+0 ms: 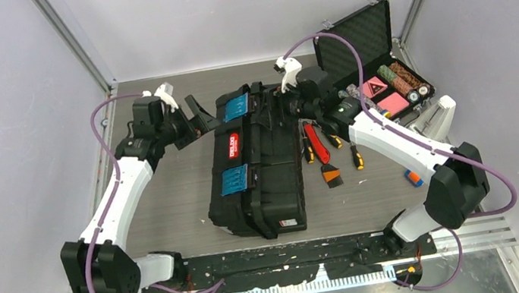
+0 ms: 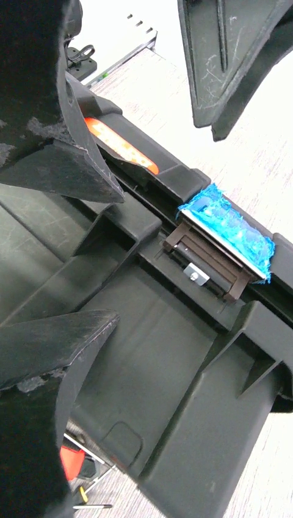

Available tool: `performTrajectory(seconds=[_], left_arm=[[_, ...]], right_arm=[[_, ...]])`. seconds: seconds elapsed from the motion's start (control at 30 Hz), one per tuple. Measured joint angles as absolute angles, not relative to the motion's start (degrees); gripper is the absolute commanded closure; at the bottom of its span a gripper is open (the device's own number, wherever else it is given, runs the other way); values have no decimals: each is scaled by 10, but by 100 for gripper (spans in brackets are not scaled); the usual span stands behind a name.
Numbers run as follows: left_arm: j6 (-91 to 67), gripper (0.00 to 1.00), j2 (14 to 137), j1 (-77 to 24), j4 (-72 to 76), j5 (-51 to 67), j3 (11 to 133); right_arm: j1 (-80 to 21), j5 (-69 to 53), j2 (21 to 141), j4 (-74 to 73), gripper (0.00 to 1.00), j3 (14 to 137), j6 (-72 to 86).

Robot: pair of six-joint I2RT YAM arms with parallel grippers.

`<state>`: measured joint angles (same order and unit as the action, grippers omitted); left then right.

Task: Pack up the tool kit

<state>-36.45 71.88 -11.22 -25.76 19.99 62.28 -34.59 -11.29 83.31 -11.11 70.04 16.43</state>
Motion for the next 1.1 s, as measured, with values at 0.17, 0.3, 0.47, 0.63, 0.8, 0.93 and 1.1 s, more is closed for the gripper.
performTrajectory(seconds=[0.17,0.3,0.47,0.63,0.8,0.93,1.1], left_arm=[[-382,17,764,-112,-249,223,659],[-391,21,790,-112,-238,237,680],[-405,22,823,-112,-229,254,714],[-417,20,860,-112,-223,267,744],[-425,17,899,-112,-216,277,757],[-433,15,917,-112,-214,284,757],[-439,15,921,-112,-209,290,757]], right_arm=[[-354,-119,862,-107,31,724,164],[-362,-127,883,-103,34,742,165],[-366,-147,898,-93,42,749,167],[-364,-164,911,-83,49,755,169],[-364,-183,936,-84,54,777,178],[-364,-188,941,-88,58,783,182],[-364,-187,944,-90,60,787,187]])
